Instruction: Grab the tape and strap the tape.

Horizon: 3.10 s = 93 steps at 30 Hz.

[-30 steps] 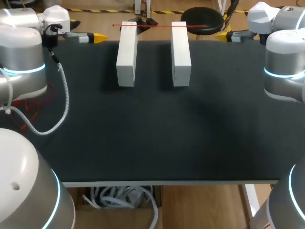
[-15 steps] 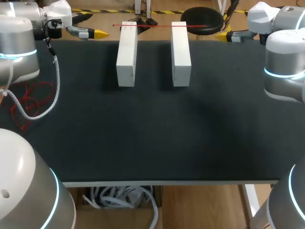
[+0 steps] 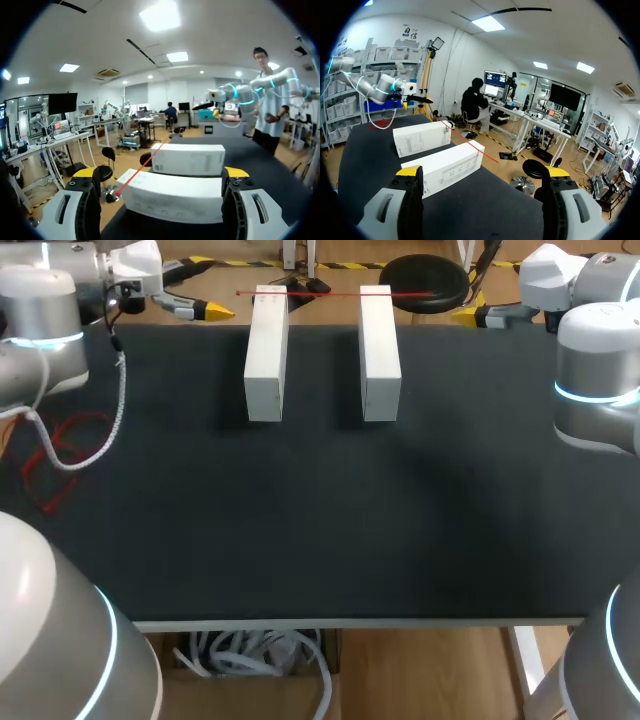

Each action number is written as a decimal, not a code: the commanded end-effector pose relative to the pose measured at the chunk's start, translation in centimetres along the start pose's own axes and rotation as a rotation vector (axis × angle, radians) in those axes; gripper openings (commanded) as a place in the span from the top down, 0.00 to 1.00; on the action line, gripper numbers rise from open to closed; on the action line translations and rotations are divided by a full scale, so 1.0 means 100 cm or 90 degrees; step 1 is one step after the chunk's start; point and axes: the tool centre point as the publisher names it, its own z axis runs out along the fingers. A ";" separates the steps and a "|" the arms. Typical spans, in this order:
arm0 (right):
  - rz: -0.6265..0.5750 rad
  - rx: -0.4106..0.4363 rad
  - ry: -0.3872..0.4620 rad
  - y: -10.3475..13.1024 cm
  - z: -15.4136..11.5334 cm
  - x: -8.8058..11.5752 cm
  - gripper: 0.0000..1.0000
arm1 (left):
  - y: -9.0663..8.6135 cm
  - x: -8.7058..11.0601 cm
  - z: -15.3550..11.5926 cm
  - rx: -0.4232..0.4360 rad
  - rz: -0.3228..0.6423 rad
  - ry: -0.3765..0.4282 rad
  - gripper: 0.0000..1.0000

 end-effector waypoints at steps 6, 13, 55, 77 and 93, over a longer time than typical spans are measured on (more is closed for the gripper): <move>0.000 0.000 0.000 0.000 0.000 0.000 0.00 | 0.016 -0.022 0.023 0.022 0.019 0.230 0.00; 0.000 0.000 0.000 0.000 0.000 0.000 0.00 | 0.029 -0.031 0.031 0.028 0.003 0.267 0.00; 0.000 0.000 0.000 0.000 0.000 0.000 0.00 | 0.054 -0.046 0.016 0.028 0.025 0.481 0.00; 0.000 0.000 0.000 0.000 0.000 0.000 0.00 | 0.052 -0.044 0.016 0.004 0.020 0.477 0.00; 0.000 0.000 0.000 0.000 0.000 0.000 0.00 | 0.045 -0.084 0.007 -0.034 0.081 0.577 0.00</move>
